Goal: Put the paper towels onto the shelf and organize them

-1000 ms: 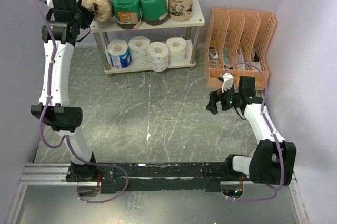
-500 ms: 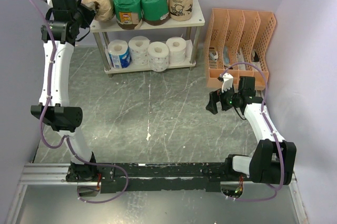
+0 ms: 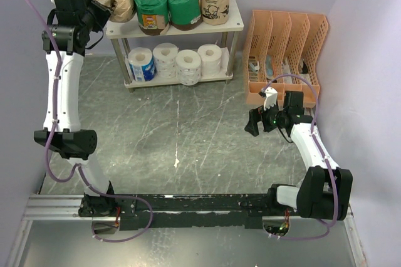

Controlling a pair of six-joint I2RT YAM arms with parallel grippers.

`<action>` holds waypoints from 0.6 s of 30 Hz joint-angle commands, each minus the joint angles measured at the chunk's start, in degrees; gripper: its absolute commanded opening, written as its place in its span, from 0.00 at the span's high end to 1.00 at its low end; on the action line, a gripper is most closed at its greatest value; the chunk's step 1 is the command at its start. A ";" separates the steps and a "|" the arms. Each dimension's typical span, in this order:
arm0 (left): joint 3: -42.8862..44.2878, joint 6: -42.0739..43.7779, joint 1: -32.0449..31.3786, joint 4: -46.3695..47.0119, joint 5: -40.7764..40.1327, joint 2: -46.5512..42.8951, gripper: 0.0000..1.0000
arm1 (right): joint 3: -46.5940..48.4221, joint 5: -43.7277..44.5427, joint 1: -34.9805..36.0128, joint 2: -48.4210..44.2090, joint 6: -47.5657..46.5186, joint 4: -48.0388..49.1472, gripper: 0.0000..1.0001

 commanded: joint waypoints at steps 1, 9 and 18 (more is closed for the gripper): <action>-0.22 0.87 0.19 1.75 2.37 -3.57 0.65 | 1.36 -1.11 0.29 -0.45 -0.22 -0.02 0.01; -2.72 1.55 0.18 0.11 1.69 -5.67 0.65 | 1.48 -1.48 0.25 -0.19 -0.22 -0.11 0.01; -5.40 1.86 0.22 0.19 1.00 -6.50 0.65 | 1.27 -2.02 0.30 -0.69 0.07 -0.18 0.01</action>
